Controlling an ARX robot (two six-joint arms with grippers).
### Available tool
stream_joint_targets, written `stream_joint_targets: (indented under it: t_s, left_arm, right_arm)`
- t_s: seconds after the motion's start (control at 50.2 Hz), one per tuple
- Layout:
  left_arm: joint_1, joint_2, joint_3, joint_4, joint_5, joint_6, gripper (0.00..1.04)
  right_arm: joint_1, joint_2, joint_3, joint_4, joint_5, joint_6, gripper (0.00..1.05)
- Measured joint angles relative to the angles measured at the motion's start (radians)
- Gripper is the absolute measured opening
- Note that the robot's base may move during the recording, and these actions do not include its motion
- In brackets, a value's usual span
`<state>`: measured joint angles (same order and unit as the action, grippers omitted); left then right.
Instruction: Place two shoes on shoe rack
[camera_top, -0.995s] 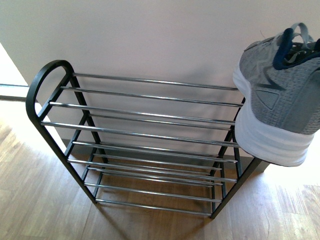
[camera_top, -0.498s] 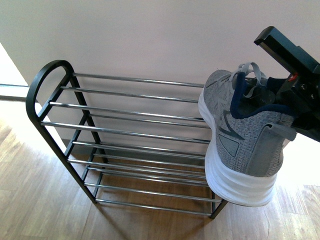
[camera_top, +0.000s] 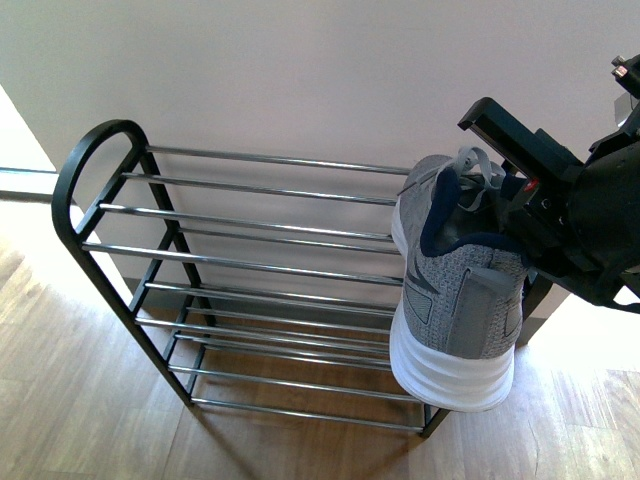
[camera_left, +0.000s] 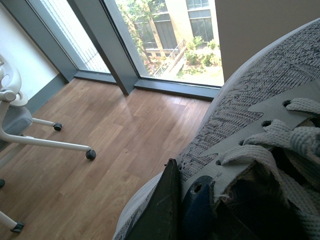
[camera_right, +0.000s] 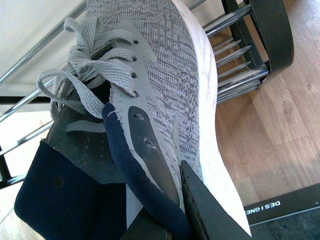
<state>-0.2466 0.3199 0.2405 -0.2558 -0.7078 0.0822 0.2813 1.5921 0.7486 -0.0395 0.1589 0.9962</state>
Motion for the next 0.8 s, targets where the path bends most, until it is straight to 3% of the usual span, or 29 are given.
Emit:
stream_joint_targets:
  t_s: [0.498,0.796]
  left_arm:
    - [0.0,0.0,0.0,0.0,0.0,0.0,0.02]
    - [0.0,0.0,0.0,0.0,-0.001,0.0,0.02]
  right_arm:
    - [0.024,0.097,0.021,0.144,0.088,-0.055,0.01]
    - [-0.055,0.262,0.188,0.187,0.084,-0.176,0.03]
